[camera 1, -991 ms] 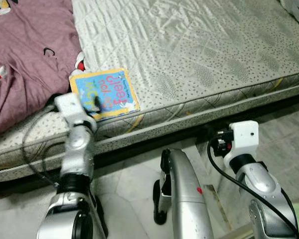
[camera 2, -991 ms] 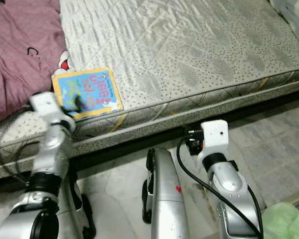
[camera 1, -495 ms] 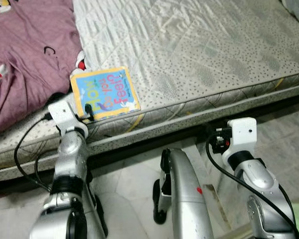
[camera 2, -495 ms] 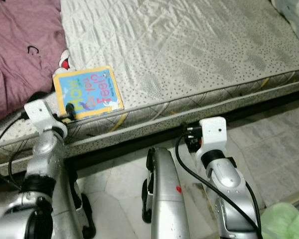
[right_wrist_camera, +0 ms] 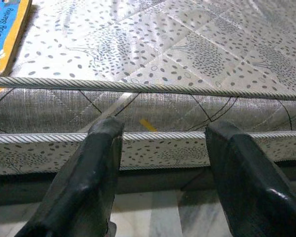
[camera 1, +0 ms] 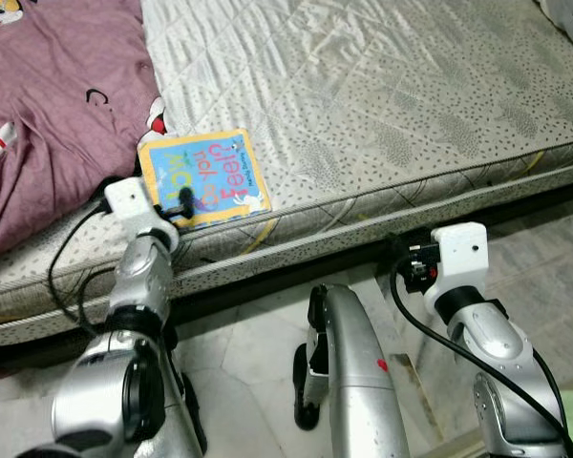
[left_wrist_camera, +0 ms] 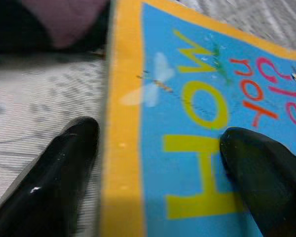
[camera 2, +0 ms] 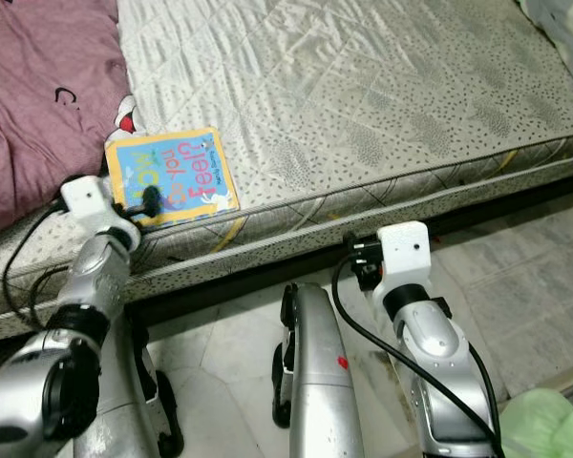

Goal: Clean up the room

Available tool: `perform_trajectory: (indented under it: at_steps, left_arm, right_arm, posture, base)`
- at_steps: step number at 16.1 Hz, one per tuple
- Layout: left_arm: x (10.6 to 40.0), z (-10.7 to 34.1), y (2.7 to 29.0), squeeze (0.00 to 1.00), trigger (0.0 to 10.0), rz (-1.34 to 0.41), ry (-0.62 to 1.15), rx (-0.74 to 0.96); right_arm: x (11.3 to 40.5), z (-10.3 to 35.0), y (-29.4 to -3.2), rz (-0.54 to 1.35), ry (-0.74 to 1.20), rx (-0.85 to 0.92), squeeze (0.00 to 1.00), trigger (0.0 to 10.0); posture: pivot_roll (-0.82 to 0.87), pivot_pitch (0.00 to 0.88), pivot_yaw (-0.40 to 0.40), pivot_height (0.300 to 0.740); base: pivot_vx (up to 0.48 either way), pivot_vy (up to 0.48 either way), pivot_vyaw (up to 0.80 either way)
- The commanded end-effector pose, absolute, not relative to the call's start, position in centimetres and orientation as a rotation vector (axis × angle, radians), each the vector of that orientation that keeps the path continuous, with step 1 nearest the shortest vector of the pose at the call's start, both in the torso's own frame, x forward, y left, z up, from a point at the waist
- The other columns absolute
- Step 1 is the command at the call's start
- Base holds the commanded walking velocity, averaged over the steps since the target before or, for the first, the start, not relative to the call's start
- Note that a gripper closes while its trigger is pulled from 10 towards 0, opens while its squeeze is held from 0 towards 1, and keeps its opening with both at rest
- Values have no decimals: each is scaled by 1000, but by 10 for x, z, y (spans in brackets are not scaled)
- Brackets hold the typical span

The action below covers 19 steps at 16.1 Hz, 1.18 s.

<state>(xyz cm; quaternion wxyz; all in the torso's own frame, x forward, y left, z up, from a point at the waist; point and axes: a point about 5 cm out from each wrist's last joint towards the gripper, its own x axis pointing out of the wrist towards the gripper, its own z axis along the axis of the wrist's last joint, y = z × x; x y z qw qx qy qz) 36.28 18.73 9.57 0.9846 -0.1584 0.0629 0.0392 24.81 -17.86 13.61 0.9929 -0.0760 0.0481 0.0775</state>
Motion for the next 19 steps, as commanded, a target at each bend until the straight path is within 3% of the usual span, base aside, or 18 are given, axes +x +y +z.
perform_trajectory:
  at_steps: [1,3,4,5,6,14,19]
  left_arm:
    - [358,79,174,0,10000,22,216,-363]
    - [358,76,166,0,10000,-21,237,-441]
    - [356,72,159,0,8824,-65,263,-484]
    - [354,68,151,0,2824,-118,290,-540]
    - [355,68,149,0,0,-133,282,-591]
    - [357,72,154,0,0,-117,241,-813]
    - [361,77,153,0,0,-133,234,-843]
  right_arm:
    - [247,136,-181,150,100,-163,0,10000]
    - [248,137,-181,149,96,-165,0,10000]
    - [249,137,-181,150,93,-165,0,10000]
    - [251,139,-180,154,86,-169,0,10000]
    - [252,139,-180,155,82,-172,0,10000]
    - [272,144,-175,156,34,-174,0,10000]
    - [286,149,-171,159,-8,-170,0,10000]
  posture:
    - [-180,242,-122,511]
    - [-183,236,-121,511]
    - [-186,233,-121,511]
    - [-188,230,-122,511]
    - [-186,225,-121,511]
    - [-155,160,-105,511]
    - [-140,114,-100,511]
  base:
    - [0,0,0]
    - [0,0,0]
    - [0,0,0]
    - [0,0,0]
    - [0,0,0]
    - [0,0,0]
    - [0,0,0]
